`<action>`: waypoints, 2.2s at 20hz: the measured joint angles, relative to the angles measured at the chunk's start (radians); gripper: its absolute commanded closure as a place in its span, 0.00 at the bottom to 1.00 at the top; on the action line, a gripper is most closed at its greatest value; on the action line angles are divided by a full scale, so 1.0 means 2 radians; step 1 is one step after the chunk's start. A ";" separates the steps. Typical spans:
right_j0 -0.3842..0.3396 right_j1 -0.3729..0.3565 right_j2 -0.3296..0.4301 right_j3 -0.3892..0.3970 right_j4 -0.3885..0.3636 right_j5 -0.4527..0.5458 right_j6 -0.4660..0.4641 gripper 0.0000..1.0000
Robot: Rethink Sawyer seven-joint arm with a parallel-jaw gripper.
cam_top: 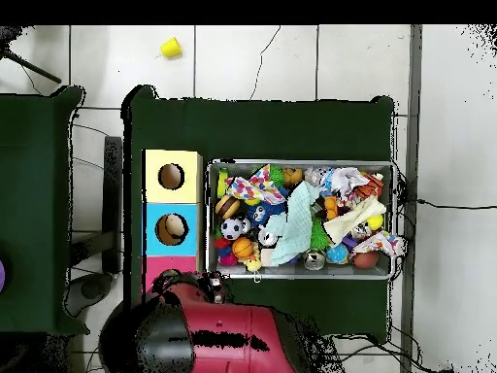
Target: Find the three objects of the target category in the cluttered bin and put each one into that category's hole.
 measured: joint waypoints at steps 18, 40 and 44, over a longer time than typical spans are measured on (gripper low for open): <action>-0.142 0.034 0.043 -0.011 -0.004 0.000 0.000 1.00; -0.283 0.191 0.169 -0.073 -0.092 -0.011 0.000 1.00; -0.300 0.224 0.190 -0.097 -0.113 -0.011 0.000 1.00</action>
